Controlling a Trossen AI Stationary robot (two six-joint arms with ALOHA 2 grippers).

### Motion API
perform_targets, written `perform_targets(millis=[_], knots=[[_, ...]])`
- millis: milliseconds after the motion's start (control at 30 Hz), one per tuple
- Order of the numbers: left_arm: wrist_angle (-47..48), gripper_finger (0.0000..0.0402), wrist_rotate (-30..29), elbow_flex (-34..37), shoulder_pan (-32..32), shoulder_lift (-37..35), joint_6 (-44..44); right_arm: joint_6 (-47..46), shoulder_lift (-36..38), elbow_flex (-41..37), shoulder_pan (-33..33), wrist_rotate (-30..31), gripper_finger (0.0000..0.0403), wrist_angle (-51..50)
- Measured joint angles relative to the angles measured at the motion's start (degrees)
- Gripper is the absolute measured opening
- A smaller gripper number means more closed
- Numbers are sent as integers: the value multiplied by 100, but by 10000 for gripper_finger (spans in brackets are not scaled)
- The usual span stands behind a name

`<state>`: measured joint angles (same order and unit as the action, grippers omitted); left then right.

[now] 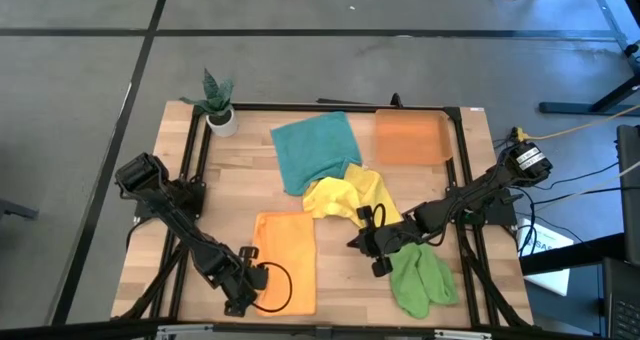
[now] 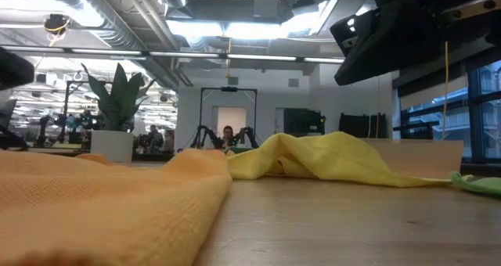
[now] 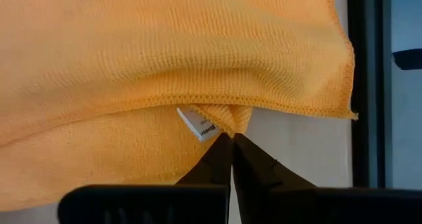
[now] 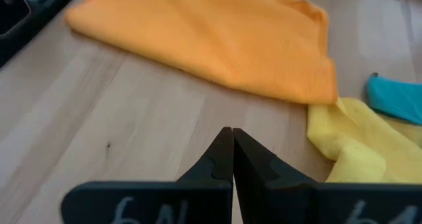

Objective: Roll microfiber towels into tight, uniform cylinder then place into a basket
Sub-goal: Roll the orange microfiber towel

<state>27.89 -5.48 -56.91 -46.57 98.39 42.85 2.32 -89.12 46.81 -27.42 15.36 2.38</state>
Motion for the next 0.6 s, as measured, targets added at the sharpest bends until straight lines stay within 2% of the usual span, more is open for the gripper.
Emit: perform_targets(millis=[133, 267, 367, 600], knots=[[32, 0, -19, -15, 2, 0, 0, 327, -109, 4, 72, -423, 4, 836], [68, 0, -37, -15, 16, 0, 5, 682, -620, 13, 251, -678, 3, 1582], [79, 0, -38, -15, 47, 0, 8, 878, -1188, 247, 449, -741, 3, 1624], [80, 0, -85, -15, 81, 0, 7, 1355, -2244, 1492, 792, -1151, 3, 1326]])
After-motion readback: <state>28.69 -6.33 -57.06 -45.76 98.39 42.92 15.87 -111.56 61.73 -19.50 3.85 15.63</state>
